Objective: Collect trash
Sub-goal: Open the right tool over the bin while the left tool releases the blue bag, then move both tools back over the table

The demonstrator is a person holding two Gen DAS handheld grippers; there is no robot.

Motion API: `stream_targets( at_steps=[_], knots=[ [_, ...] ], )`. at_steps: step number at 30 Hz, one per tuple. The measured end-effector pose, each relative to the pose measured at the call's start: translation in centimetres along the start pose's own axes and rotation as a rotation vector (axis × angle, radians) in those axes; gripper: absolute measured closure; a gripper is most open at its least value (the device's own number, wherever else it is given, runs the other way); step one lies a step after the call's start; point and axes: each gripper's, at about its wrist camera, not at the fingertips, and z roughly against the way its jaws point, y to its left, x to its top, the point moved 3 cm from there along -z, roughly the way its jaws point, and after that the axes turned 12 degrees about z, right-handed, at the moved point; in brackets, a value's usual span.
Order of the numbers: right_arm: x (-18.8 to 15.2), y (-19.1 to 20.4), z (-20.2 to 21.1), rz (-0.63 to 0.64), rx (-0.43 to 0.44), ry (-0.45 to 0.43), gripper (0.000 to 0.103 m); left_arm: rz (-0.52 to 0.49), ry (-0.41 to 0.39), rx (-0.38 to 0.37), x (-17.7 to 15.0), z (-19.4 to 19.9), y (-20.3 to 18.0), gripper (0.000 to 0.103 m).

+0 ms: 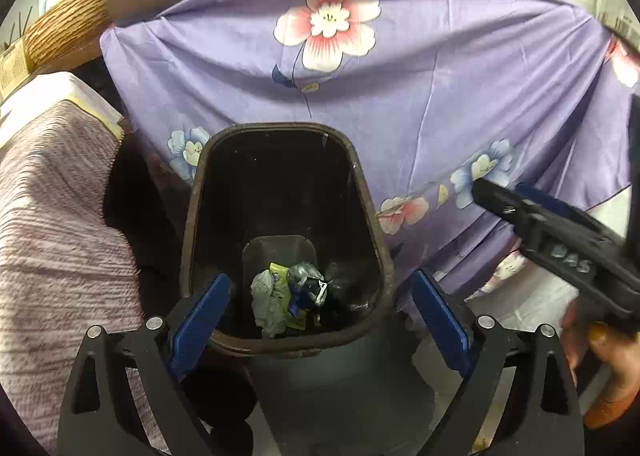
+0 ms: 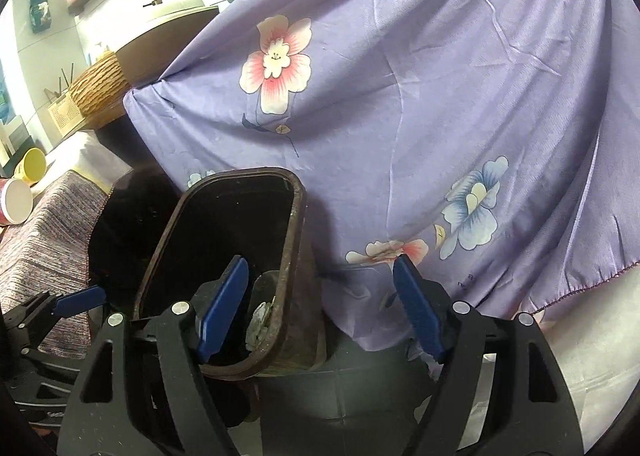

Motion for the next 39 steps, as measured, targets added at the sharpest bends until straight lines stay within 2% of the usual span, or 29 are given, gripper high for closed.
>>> stream_targets(
  at_steps=[3, 12, 20, 24, 28, 34, 36, 39],
  knots=[
    [0.3, 0.4, 0.0, 0.009, 0.004, 0.000, 0.025, 0.001, -0.027, -0.005, -0.2, 1.7, -0.1, 0.010],
    [1.3, 2.7, -0.1, 0.050, 0.041, -0.001, 0.025, -0.004, -0.128, -0.001, 0.2, 8.4, 0.3, 0.006],
    [2.6, 6.9, 0.5, 0.121, 0.127, -0.009, 0.025, 0.023, -0.234, 0.065, 0.4, 14.6, 3.2, 0.005],
    [3.4, 9.3, 1.1, 0.163, 0.168, -0.021, 0.025, 0.056, -0.300, 0.157, 0.3, 17.6, 6.1, 0.005],
    [4.4, 13.3, 2.0, 0.248, 0.228, -0.043, 0.025, 0.117, -0.361, 0.245, -0.1, 20.6, 9.8, 0.005],
    [6.1, 19.8, 4.3, 0.372, 0.322, -0.095, 0.024, 0.220, -0.436, 0.429, -1.4, 25.8, 17.3, 0.005],
    [6.5, 21.7, 5.0, 0.404, 0.348, -0.110, 0.019, 0.259, -0.444, 0.479, -1.6, 27.1, 19.6, 0.005],
    [6.9, 24.0, 6.2, 0.450, 0.377, -0.134, 0.017, 0.340, -0.468, 0.548, -2.3, 29.4, 23.5, 0.005]
  ],
)
